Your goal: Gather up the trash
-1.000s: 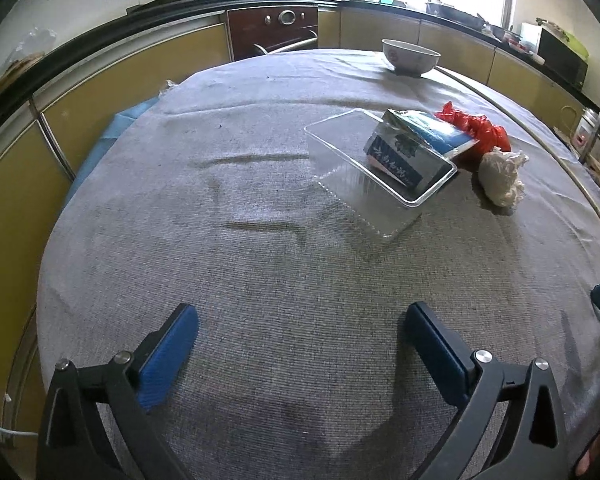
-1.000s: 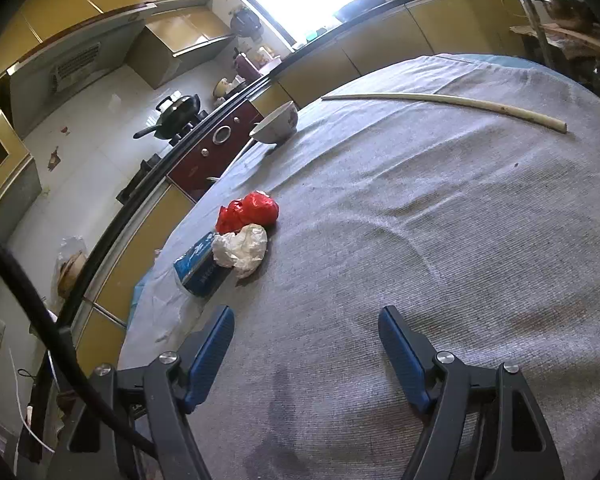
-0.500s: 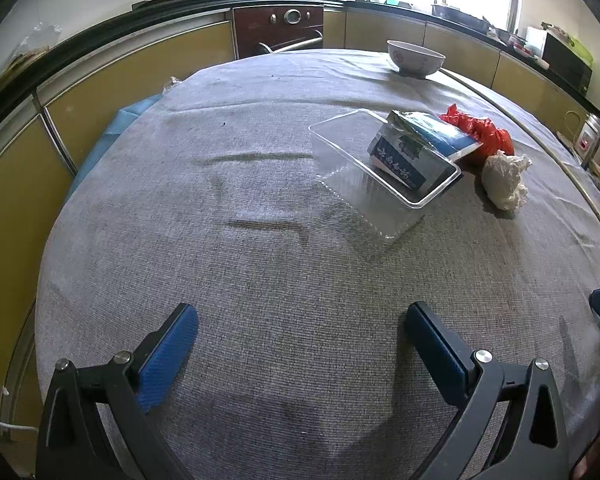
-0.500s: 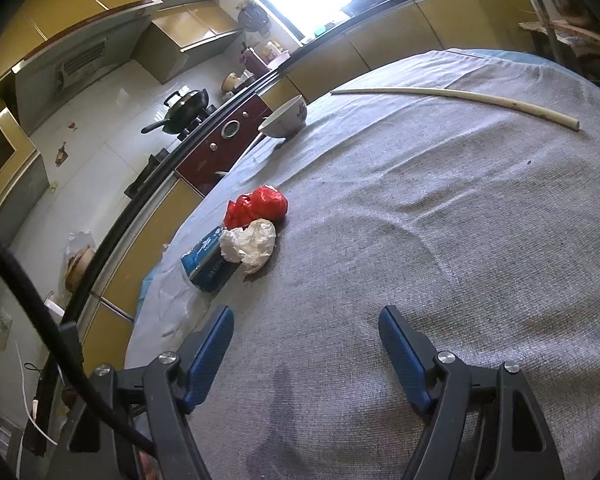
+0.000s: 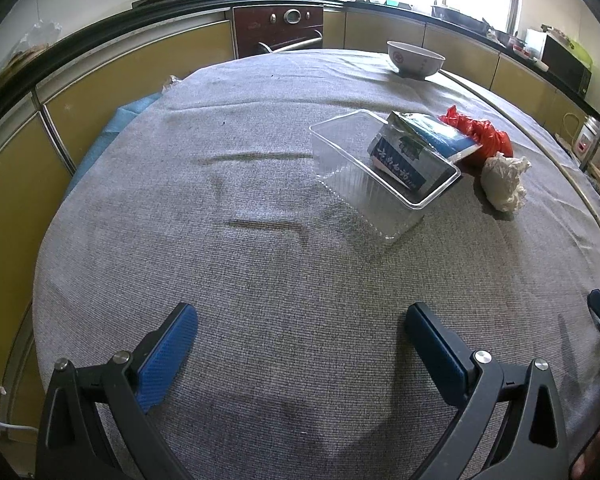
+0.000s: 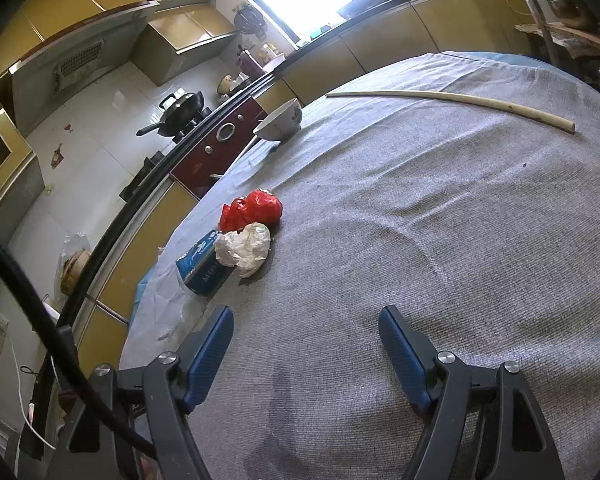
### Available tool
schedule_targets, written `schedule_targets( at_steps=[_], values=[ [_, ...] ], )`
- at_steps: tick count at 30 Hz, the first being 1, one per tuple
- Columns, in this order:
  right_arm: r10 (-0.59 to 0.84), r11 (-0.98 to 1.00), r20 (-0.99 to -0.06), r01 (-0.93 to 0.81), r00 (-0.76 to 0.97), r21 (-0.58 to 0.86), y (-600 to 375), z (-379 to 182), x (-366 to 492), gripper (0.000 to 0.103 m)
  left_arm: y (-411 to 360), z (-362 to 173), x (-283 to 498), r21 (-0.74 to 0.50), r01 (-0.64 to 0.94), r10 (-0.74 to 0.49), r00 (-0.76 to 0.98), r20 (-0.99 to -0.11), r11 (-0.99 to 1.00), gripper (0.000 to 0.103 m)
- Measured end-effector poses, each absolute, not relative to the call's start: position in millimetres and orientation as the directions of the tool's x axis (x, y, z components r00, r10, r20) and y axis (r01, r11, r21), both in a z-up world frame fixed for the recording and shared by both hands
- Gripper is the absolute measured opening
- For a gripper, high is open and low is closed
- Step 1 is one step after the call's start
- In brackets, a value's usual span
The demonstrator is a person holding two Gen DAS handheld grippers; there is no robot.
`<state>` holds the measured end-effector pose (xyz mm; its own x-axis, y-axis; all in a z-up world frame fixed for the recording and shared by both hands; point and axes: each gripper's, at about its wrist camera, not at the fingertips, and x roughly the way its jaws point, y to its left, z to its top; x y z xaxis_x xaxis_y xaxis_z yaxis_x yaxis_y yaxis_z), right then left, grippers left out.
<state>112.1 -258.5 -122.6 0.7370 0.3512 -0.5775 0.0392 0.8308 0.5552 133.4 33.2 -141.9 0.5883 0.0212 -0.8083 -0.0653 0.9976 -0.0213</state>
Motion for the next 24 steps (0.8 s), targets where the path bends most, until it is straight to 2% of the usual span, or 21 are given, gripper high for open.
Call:
schedule_targets(
  at_steps=[13,17,20,24],
  values=[
    [0.335,0.837,-0.585,0.051,0.738,0.544,-258.1,-122.4,112.0,0.078,34.1,-141.2,132.1,-0.033,-0.057,0.007,0.59,-0.807,0.998,0.103],
    [0.298,0.863,-0.632,0.08,0.715,0.498,-248.6,-118.0,115.3,0.078,34.9,-140.8,131.7,-0.041,-0.051,-0.003,0.592,-0.806,0.998,0.103],
    [0.354,0.85,-0.651,0.058,0.672,0.523,-239.9,-110.5,128.6,0.078,37.6,-139.9,131.3,-0.061,-0.05,-0.019,0.598,-0.802,0.997,0.103],
    [0.349,0.871,-0.644,0.018,0.681,0.491,-227.1,-90.2,154.9,0.078,39.6,-139.7,130.6,-0.08,-0.048,-0.035,0.602,-0.798,0.996,0.103]
  ],
)
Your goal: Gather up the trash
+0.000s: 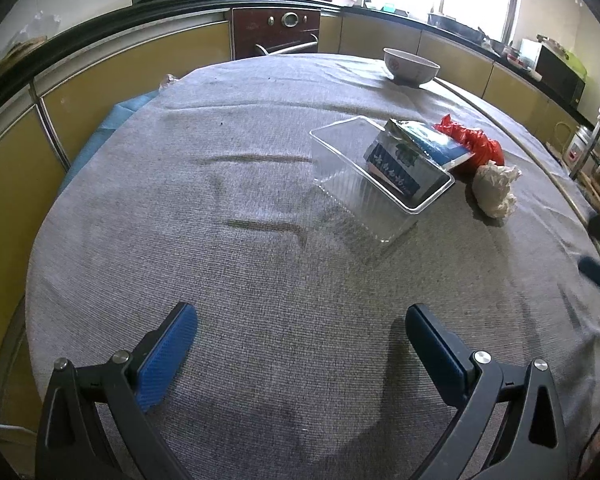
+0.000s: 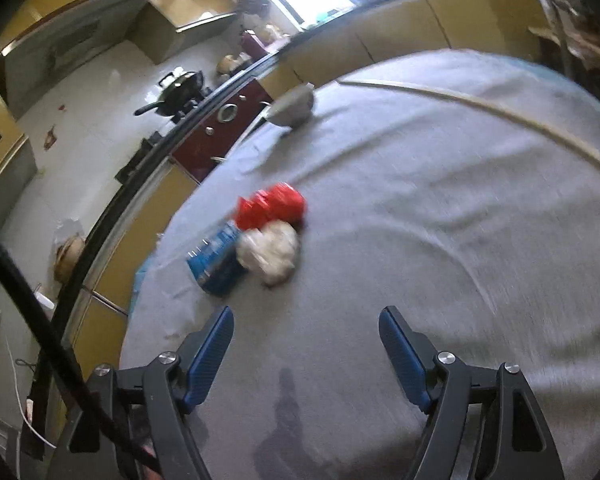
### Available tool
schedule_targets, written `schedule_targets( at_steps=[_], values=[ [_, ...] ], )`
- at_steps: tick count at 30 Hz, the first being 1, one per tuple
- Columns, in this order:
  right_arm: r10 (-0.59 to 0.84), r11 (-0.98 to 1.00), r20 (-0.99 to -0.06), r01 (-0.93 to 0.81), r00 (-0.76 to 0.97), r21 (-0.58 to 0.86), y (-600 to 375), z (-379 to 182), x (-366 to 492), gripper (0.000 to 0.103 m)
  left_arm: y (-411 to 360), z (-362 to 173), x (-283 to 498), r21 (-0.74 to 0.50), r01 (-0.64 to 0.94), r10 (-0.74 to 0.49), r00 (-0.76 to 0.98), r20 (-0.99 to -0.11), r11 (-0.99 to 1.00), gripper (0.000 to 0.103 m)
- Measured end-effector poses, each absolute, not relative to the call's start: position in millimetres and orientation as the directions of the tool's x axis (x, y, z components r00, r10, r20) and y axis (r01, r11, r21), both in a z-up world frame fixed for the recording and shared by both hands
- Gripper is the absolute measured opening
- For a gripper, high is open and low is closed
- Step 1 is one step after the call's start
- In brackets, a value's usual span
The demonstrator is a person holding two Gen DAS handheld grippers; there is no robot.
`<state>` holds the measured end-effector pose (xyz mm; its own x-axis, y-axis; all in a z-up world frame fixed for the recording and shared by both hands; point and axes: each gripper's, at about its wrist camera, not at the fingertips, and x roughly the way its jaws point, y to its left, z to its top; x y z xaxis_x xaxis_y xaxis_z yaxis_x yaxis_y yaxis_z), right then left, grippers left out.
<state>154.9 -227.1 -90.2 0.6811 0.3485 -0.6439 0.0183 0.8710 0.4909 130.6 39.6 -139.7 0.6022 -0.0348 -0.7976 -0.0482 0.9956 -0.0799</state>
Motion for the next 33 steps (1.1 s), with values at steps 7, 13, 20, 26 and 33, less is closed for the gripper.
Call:
schedule_targets(
  at_steps=[7,13,20,26,33],
  values=[
    [0.348,0.912,-0.738,-0.026,0.578,0.41,-200.5,-97.7,219.9,0.077,40.3,-139.4,130.8,-0.093,-0.047,-0.045,0.605,-0.795,0.995,0.103],
    [0.363,0.913,-0.761,-0.04,0.538,0.407,-190.6,-116.3,252.6,0.062,40.8,-139.6,130.5,-0.088,-0.039,-0.047,0.603,-0.796,0.995,0.103],
    [0.378,0.923,-0.774,-0.141,0.507,0.358,-158.4,-118.5,267.2,0.041,50.1,-133.1,133.7,-0.119,-0.013,-0.089,0.585,-0.806,0.993,0.103],
    [0.41,0.903,-0.741,-0.127,0.532,0.409,-169.1,-116.5,257.7,0.039,66.3,-90.3,153.6,-0.112,0.044,-0.112,0.684,-0.721,0.993,0.103],
    [0.452,0.865,-0.704,-0.079,0.548,0.495,-202.7,-110.5,227.5,0.039,56.2,-85.9,193.6,-0.167,0.276,-0.306,0.61,-0.731,0.947,0.103]
  ],
)
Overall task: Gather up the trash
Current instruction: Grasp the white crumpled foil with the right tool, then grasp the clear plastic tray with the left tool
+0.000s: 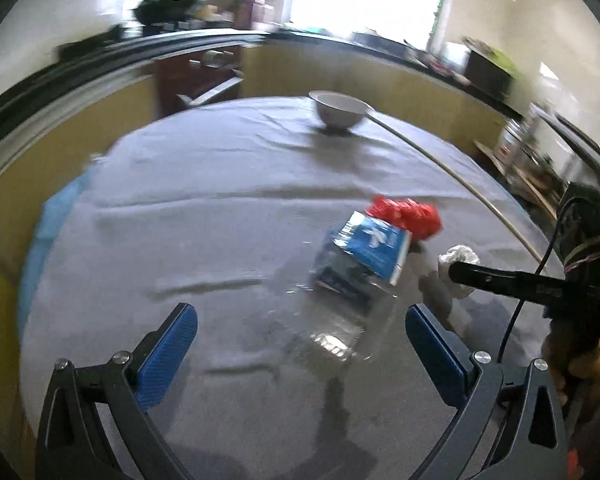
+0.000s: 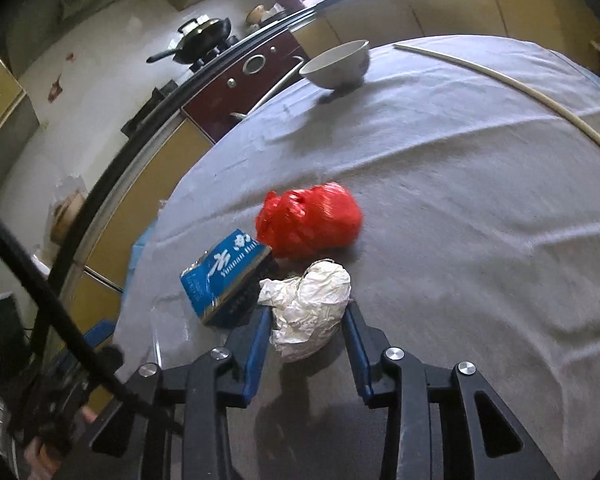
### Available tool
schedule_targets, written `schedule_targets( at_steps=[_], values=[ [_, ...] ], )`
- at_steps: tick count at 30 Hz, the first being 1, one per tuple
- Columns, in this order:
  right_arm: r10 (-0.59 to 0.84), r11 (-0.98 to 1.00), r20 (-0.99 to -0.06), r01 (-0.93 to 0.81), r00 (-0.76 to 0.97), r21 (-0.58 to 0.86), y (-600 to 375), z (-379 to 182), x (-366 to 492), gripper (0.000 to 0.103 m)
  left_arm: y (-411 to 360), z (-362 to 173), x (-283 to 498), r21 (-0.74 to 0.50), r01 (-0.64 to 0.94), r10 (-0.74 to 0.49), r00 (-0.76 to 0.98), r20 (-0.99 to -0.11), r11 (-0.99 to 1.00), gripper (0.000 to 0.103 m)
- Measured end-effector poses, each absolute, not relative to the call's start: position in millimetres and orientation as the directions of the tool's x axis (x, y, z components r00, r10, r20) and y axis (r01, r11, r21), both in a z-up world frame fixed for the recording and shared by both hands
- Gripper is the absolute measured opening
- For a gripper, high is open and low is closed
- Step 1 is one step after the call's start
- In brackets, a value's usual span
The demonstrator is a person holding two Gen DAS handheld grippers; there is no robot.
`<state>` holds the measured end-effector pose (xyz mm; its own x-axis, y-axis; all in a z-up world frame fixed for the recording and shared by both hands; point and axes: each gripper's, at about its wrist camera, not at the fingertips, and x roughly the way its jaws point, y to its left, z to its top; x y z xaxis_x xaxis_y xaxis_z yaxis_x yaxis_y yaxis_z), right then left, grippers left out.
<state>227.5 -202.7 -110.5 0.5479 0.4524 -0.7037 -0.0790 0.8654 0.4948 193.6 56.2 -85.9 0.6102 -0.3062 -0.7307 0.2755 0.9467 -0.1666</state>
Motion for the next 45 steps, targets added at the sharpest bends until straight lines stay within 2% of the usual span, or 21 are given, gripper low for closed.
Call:
schedule_targets(
  at_steps=[3,7,15,21,37,38,39,40,45],
  values=[
    [0.473,0.849,-0.693,-0.07,0.544,0.524,-212.2,-109.9,211.9,0.039,44.6,-91.7,203.7,-0.131,0.363,-0.329,0.561,-0.76,0.923,0.103],
    [0.495,0.834,-0.685,-0.072,0.535,0.546,-212.8,-109.4,198.4,0.039,38.6,-94.8,218.9,-0.143,0.424,-0.365,0.505,-0.782,0.894,0.103],
    [0.53,0.802,-0.664,-0.057,0.527,0.594,-204.4,-117.0,188.2,0.039,42.8,-105.4,248.0,-0.223,0.466,-0.422,0.382,-0.823,0.856,0.103],
    [0.534,0.791,-0.656,-0.042,0.533,0.61,-203.6,-117.4,185.4,0.039,39.5,-94.7,250.5,-0.287,0.523,-0.499,0.326,-0.803,0.803,0.103],
    [0.521,0.789,-0.654,-0.017,0.549,0.614,-207.7,-118.0,177.2,0.039,24.1,-112.3,246.9,-0.241,0.517,-0.451,0.328,-0.83,0.821,0.103],
    [0.516,0.793,-0.655,-0.019,0.552,0.609,-207.2,-117.1,176.2,0.039,23.5,-114.6,249.0,-0.228,0.504,-0.434,0.34,-0.834,0.833,0.101],
    [0.513,0.796,-0.655,-0.022,0.555,0.604,-207.0,-116.1,174.9,0.039,23.9,-115.8,250.0,-0.225,0.496,-0.428,0.343,-0.836,0.839,0.092],
    [0.509,0.8,-0.655,-0.026,0.559,0.6,-207.0,-114.3,173.2,0.039,25.1,-117.2,250.4,-0.23,0.488,-0.427,0.343,-0.837,0.842,0.089],
    [0.499,0.804,-0.647,-0.03,0.577,0.594,-211.6,-106.8,163.8,0.039,33.6,-114.9,243.7,-0.236,0.44,-0.421,0.389,-0.819,0.866,0.084]
  ],
)
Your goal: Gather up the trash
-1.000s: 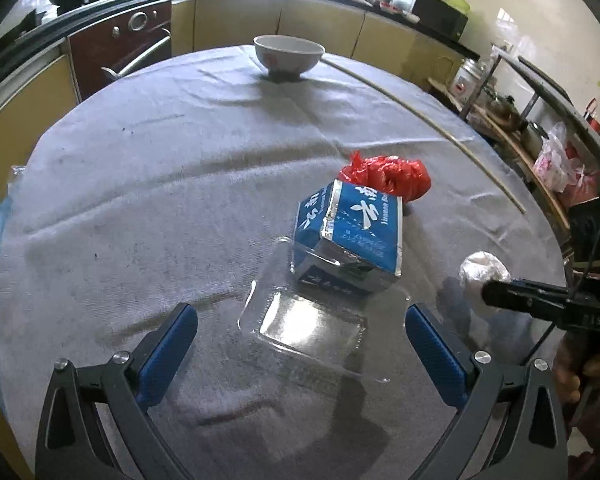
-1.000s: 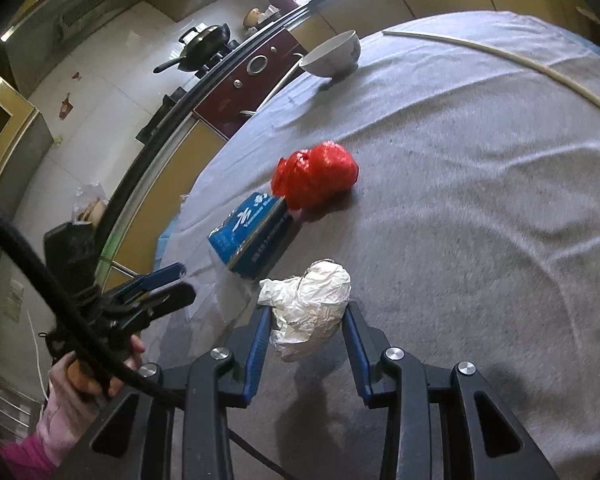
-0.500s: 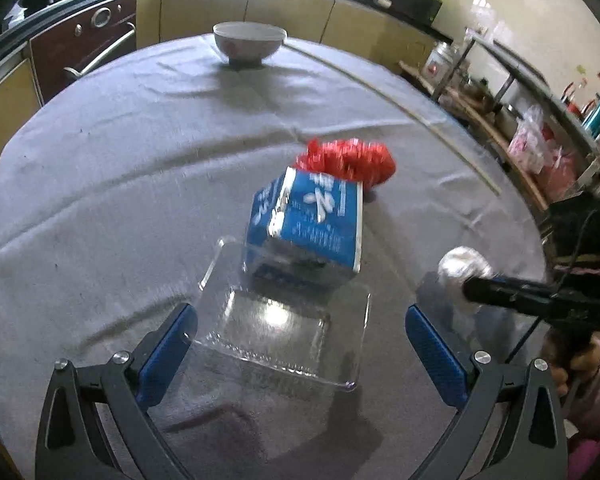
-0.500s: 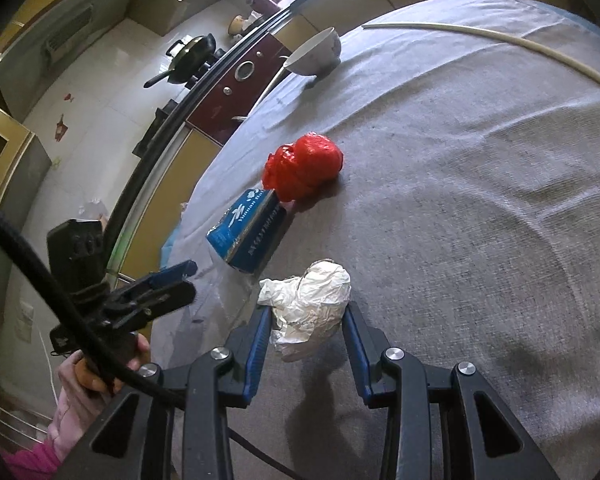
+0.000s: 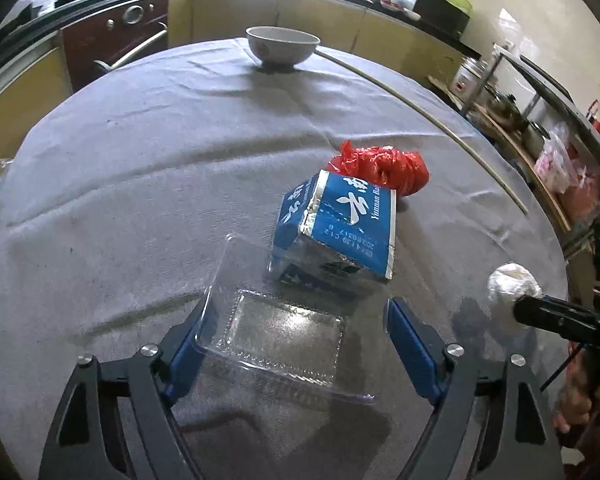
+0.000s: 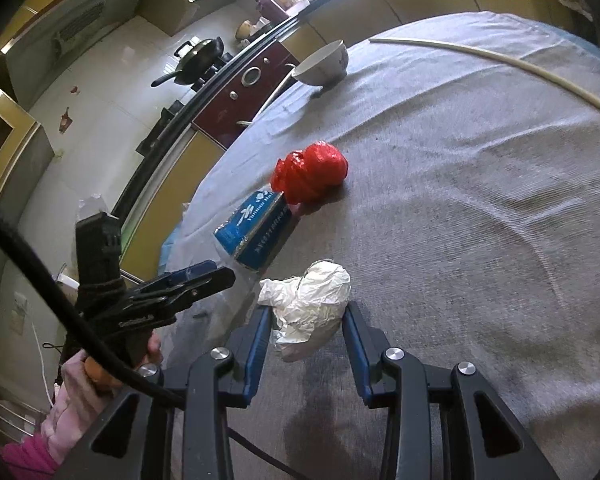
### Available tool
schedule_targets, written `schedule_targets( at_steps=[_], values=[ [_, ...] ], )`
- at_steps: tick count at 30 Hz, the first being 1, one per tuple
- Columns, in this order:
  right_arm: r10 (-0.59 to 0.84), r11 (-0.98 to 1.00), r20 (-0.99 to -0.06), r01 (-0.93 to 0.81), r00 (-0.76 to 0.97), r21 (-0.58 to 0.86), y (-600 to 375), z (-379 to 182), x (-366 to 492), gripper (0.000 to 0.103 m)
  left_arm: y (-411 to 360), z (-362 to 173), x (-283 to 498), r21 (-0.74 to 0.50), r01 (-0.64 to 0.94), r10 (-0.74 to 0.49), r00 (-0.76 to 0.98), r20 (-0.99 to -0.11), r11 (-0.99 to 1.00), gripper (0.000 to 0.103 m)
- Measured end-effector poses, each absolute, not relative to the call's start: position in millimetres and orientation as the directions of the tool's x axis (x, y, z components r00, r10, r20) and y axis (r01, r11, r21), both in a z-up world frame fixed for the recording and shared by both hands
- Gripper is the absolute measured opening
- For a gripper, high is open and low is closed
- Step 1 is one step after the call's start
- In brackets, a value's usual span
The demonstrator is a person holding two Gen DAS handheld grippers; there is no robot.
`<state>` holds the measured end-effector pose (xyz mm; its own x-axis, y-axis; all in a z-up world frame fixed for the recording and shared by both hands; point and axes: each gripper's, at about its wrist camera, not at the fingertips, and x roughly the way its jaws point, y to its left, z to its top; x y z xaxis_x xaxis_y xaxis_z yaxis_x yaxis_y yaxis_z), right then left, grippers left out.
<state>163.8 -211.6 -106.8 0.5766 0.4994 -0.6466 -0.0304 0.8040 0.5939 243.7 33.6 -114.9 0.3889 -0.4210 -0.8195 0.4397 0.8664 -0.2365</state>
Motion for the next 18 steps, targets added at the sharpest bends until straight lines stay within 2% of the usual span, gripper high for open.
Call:
schedule_targets(
  at_steps=[8,18],
  values=[
    [0.487,0.808,-0.624,-0.044,0.61,0.588,-219.5,-87.3,136.3,0.039,43.9,-96.2,201.8,-0.261,0.388,-0.425,0.432,-0.795,0.884,0.084],
    [0.481,0.816,-0.588,-0.088,0.65,0.571,-223.3,-52.0,88.1,0.039,24.1,-41.1,130.4,-0.136,0.329,-0.308,0.556,-0.772,0.935,0.084]
  ],
)
